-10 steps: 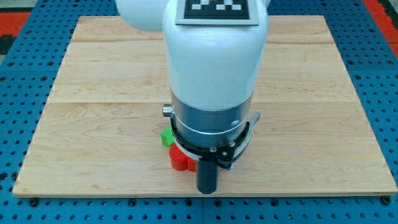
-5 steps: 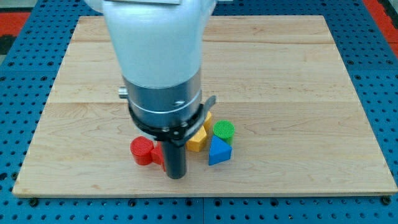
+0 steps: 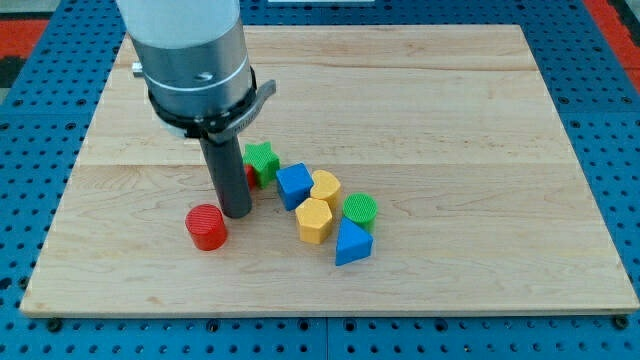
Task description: Move the red star to the top center
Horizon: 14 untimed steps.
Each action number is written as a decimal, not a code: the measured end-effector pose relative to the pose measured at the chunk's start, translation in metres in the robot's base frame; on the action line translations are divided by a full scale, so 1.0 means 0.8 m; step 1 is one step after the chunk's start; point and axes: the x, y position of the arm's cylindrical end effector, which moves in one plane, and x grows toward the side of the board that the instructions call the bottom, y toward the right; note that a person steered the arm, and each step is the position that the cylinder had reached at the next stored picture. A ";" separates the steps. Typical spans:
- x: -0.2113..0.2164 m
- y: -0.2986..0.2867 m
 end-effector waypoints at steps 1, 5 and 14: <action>-0.033 -0.003; -0.171 -0.001; -0.244 0.127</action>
